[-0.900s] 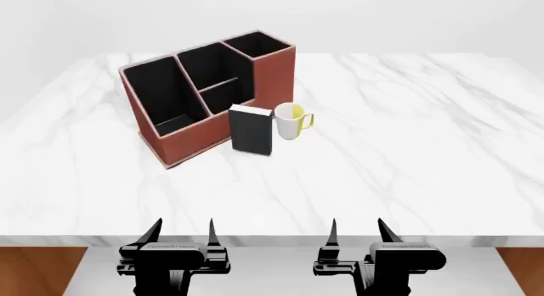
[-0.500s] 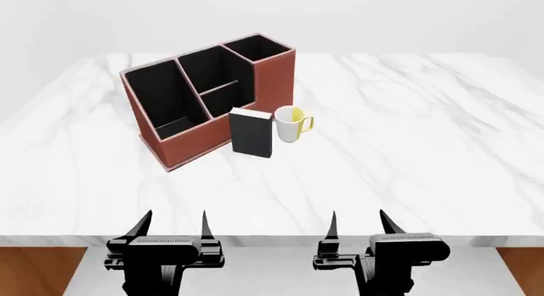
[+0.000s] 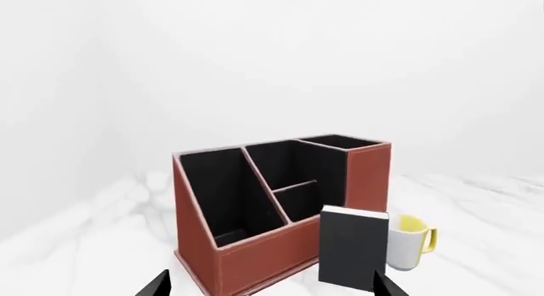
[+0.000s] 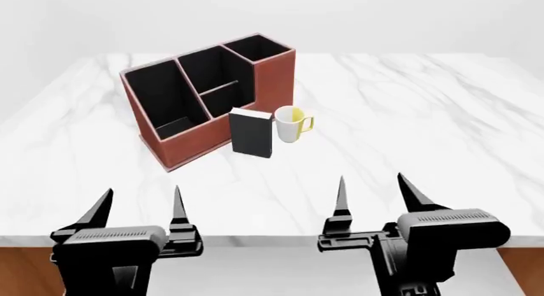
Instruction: Pick up the book and place it in the right compartment of the caddy.
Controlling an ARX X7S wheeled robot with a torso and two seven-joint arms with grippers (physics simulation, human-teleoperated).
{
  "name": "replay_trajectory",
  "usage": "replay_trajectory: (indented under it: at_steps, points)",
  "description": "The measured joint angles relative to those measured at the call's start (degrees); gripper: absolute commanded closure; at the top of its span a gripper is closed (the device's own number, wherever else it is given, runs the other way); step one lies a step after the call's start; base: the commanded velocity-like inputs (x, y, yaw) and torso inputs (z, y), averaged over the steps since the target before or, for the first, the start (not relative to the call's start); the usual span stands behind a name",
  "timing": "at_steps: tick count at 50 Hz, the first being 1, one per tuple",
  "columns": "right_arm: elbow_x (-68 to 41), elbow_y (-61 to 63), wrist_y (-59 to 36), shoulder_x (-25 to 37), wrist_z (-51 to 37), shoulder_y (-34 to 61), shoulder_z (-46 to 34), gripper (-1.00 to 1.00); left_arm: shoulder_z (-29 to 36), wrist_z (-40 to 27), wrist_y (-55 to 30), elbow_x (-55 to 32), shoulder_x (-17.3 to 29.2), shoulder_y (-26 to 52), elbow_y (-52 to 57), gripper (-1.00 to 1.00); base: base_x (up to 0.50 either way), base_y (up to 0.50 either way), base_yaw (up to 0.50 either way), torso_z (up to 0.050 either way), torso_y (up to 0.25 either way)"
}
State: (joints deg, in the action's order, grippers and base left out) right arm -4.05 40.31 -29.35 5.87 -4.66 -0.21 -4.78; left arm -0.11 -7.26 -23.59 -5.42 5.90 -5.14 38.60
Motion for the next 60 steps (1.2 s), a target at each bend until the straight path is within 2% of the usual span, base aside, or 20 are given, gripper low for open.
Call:
replay_trajectory:
  at_steps: [56, 60]
  points:
    - [-3.67, 4.68, 0.73, 3.5, -2.97, -2.23, -0.61, -1.0, 1.32, -3.65, -0.31, -3.87, 3.24, -1.67, 5.19, -1.0, 0.5, 0.0, 0.0, 0.0, 0.001]
    - [-3.76, 4.57, 1.08, 3.66, -3.18, -2.25, -0.66, -1.0, 1.48, -3.85, -0.27, -4.01, 3.44, -1.6, 5.18, -1.0, 0.02, 0.0, 0.0, 0.0, 0.003]
